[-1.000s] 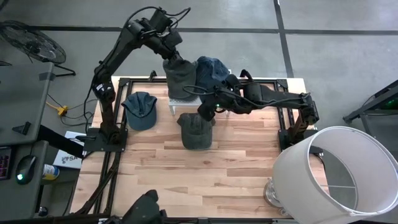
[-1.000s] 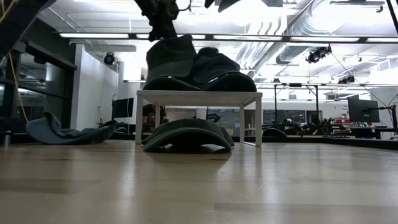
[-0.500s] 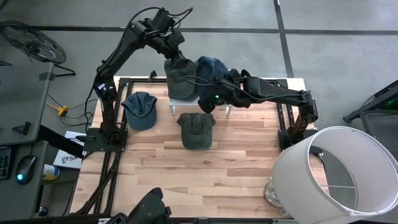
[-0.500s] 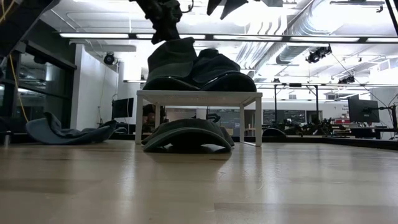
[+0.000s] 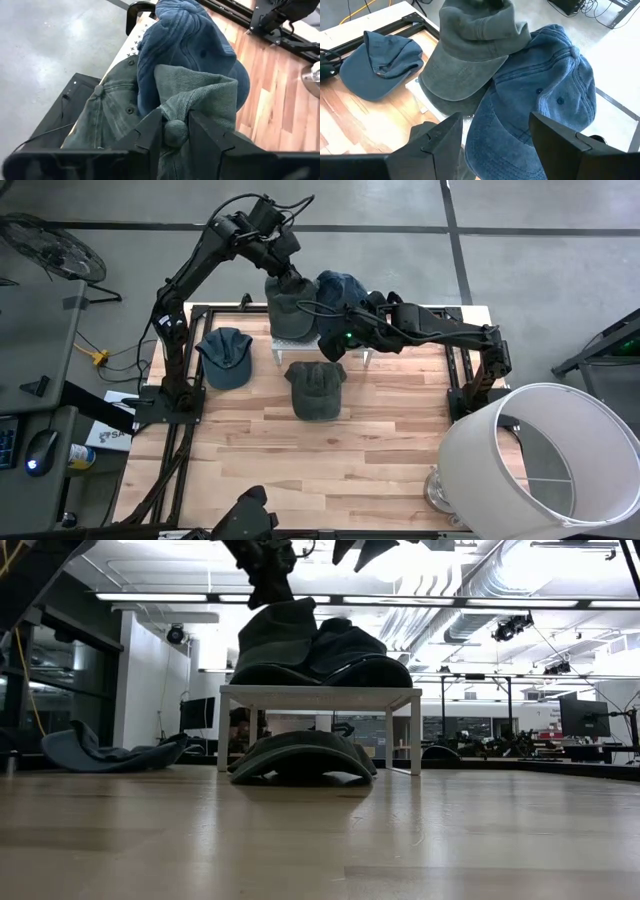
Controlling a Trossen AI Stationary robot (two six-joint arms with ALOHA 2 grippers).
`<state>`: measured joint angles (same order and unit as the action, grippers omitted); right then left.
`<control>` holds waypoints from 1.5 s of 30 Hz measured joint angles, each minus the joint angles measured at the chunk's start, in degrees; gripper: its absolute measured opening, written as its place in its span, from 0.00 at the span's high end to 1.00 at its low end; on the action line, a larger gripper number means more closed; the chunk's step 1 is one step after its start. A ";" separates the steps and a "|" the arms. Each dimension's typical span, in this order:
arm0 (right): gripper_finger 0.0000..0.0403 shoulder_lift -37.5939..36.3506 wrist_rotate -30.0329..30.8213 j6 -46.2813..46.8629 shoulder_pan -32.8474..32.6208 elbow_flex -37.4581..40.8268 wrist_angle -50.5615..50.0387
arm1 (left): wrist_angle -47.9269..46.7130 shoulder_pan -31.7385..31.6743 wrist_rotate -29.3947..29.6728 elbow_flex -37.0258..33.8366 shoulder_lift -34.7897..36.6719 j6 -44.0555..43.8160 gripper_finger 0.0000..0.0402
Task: Pick & Place hat
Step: Put the bottom gray cap on the shelf
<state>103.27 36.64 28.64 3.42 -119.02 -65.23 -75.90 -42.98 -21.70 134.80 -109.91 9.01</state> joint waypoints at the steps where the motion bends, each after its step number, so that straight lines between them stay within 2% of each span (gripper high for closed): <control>1: 0.45 0.02 0.02 -0.01 0.00 0.00 0.00 | 0.04 0.19 0.29 0.00 0.00 0.33 0.75; 12: 0.45 0.02 -2.78 0.12 -0.44 0.00 -0.02 | 1.93 3.55 4.41 0.00 0.00 2.85 0.73; 21: 0.45 0.02 -5.34 1.37 -0.44 0.00 -0.02 | 3.35 4.09 4.99 0.00 0.00 2.94 0.73; 45: 0.45 0.02 -5.55 1.33 -0.57 0.00 -0.04 | 6.02 4.09 6.26 0.00 0.00 3.09 0.73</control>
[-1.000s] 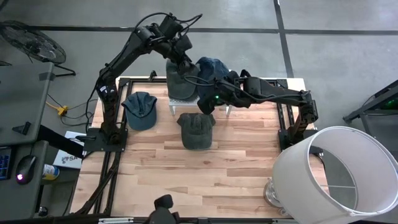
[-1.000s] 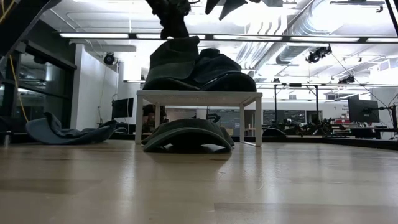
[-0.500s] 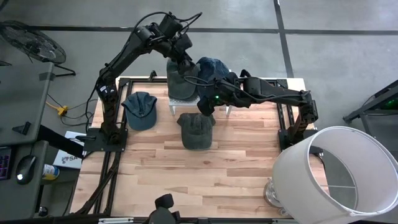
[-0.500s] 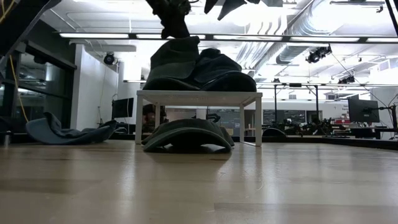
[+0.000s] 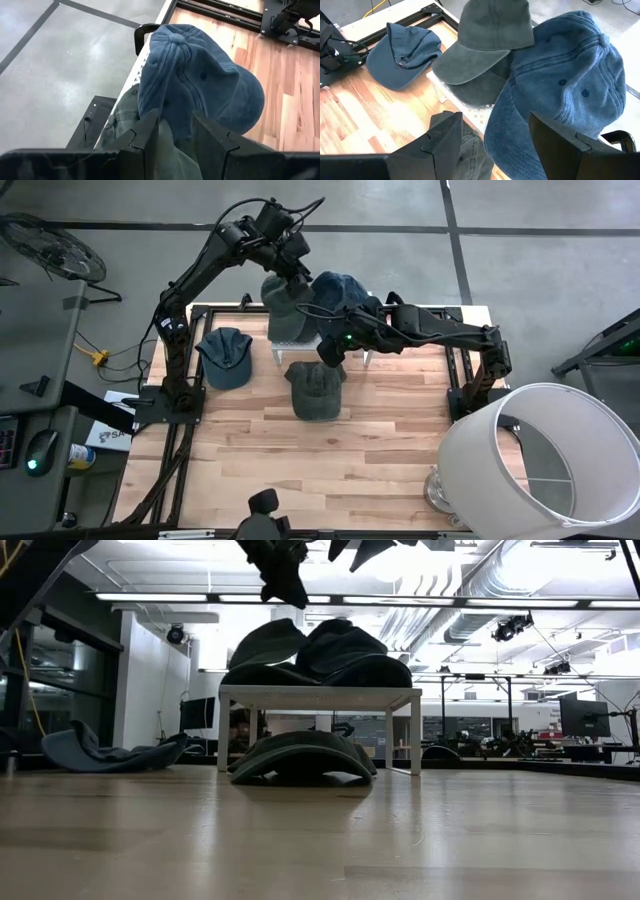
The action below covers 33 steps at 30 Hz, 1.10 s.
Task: Pick & Place hat
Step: Put the bottom gray cap on the shelf
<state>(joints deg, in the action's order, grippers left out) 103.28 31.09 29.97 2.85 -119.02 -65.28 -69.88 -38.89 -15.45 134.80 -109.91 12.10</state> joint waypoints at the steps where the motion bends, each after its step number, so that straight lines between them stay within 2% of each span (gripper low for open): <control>1: 0.45 -0.02 -0.02 -0.06 0.00 0.00 0.00 | 0.23 0.00 0.03 0.00 0.00 0.04 0.73; 13: 0.45 -0.01 -0.14 -0.44 0.00 0.00 0.00 | 4.92 0.00 0.18 0.02 0.00 0.09 0.73; 18: 0.45 0.00 0.05 -1.33 0.00 0.00 -0.02 | 10.59 0.02 0.21 0.02 0.26 -0.22 0.73; 21: 0.45 -0.01 0.10 -1.72 0.00 0.00 -0.02 | 11.77 -0.04 1.96 0.02 1.60 -0.18 0.73; 26: 0.45 0.00 0.07 -1.63 0.00 0.00 -0.02 | 7.50 -0.82 8.02 0.09 5.60 1.99 0.73; 29: 0.45 -0.02 0.04 -1.75 0.00 0.00 -0.02 | 2.55 -2.38 9.45 0.16 7.64 3.75 0.73; 33: 0.45 -0.18 0.09 -1.21 0.03 0.02 -0.02 | -4.06 -6.90 4.37 0.16 8.50 3.25 0.73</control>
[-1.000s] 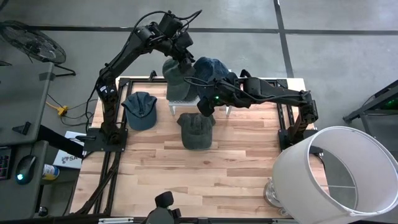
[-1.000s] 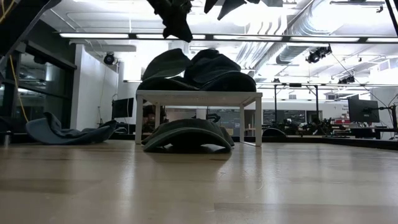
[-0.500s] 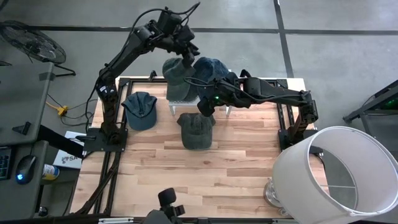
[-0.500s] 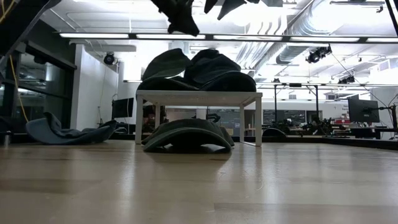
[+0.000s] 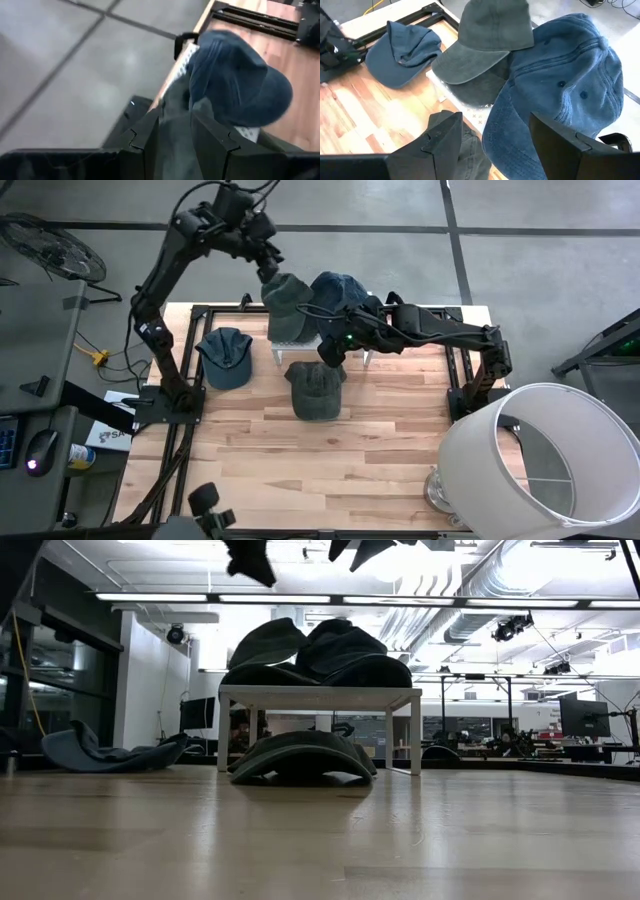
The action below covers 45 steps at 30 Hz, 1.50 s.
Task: Pick & Place hat
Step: Put the bottom gray cap on the shelf
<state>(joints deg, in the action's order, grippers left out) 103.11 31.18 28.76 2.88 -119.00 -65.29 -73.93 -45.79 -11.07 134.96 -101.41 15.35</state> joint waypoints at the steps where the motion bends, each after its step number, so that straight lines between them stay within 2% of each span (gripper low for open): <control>1: 0.45 -0.06 0.30 0.62 0.13 0.00 0.02 | -1.20 -1.25 -1.79 -0.03 0.01 -0.15 0.73; 8: 0.45 -0.37 -0.23 -0.69 1.42 0.00 0.02 | -2.46 -7.43 -8.18 -7.83 0.07 -0.19 0.73; 15: 0.45 -0.37 -2.73 -2.20 1.35 0.00 0.02 | 2.93 -11.21 -12.61 -19.12 0.16 1.41 0.73; 21: 0.45 -0.37 -3.07 -2.30 1.39 0.00 0.00 | 6.10 -16.60 -18.24 -22.99 0.31 2.23 0.73; 26: 0.45 -0.37 -3.10 -1.89 1.37 0.00 0.00 | 2.86 -20.73 -26.13 -23.21 0.31 0.36 0.73; 34: 0.45 -0.37 -3.10 -1.82 1.37 0.00 -0.02 | 1.90 -22.84 -31.77 -23.95 0.38 -1.37 0.73; 37: 0.45 -0.37 -3.09 -1.82 1.37 0.00 -0.03 | 3.15 -22.85 -34.87 -26.69 0.40 -1.87 0.73; 45: 0.45 -0.37 -2.97 -1.82 1.37 0.00 -0.03 | 7.89 -22.83 -34.55 -35.99 0.31 -1.91 0.73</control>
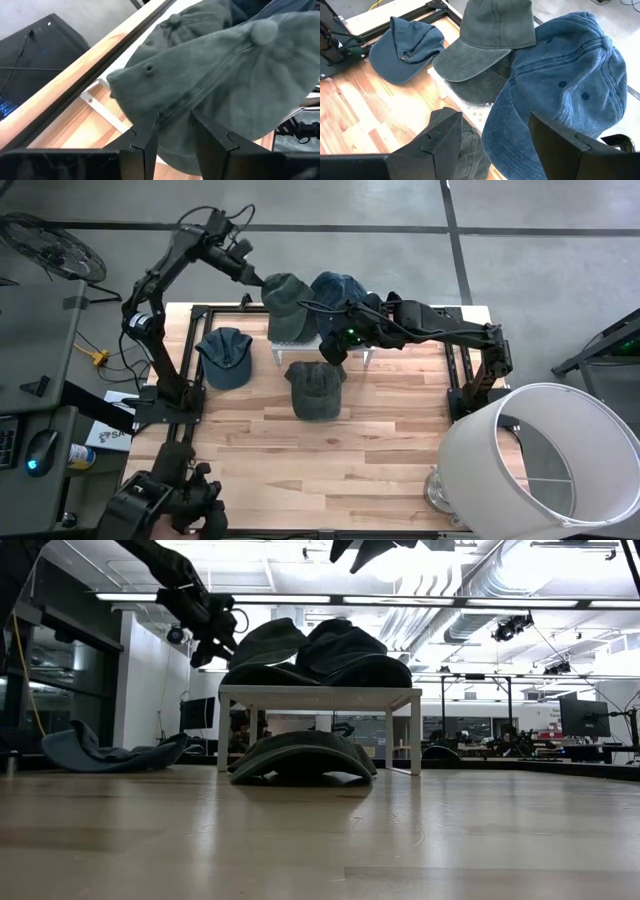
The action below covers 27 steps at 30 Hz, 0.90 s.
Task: Pick & Place hat
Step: Put the bottom gray cap on the shelf
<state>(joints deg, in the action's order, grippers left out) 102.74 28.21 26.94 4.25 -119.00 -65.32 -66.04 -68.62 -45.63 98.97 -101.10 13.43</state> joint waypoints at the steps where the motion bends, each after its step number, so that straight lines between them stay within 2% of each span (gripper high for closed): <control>1: 0.45 0.00 0.01 0.00 0.00 0.00 0.00 | 0.06 0.00 0.07 -0.30 0.00 0.14 0.73; 7: 0.45 0.00 0.12 0.02 0.00 0.00 0.00 | 3.17 0.00 0.98 -0.32 0.29 0.50 0.73; 15: 0.45 0.00 -0.09 0.02 0.00 0.00 0.00 | 3.55 0.39 1.27 -0.30 0.44 6.36 0.73; 27: 0.45 0.00 -0.88 0.02 0.00 0.00 -0.08 | 2.68 1.74 0.27 -0.30 0.53 23.94 0.73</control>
<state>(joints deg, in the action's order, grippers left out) 102.74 27.33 26.96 4.25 -119.00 -65.40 -63.36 -66.88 -45.35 98.67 -100.57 37.37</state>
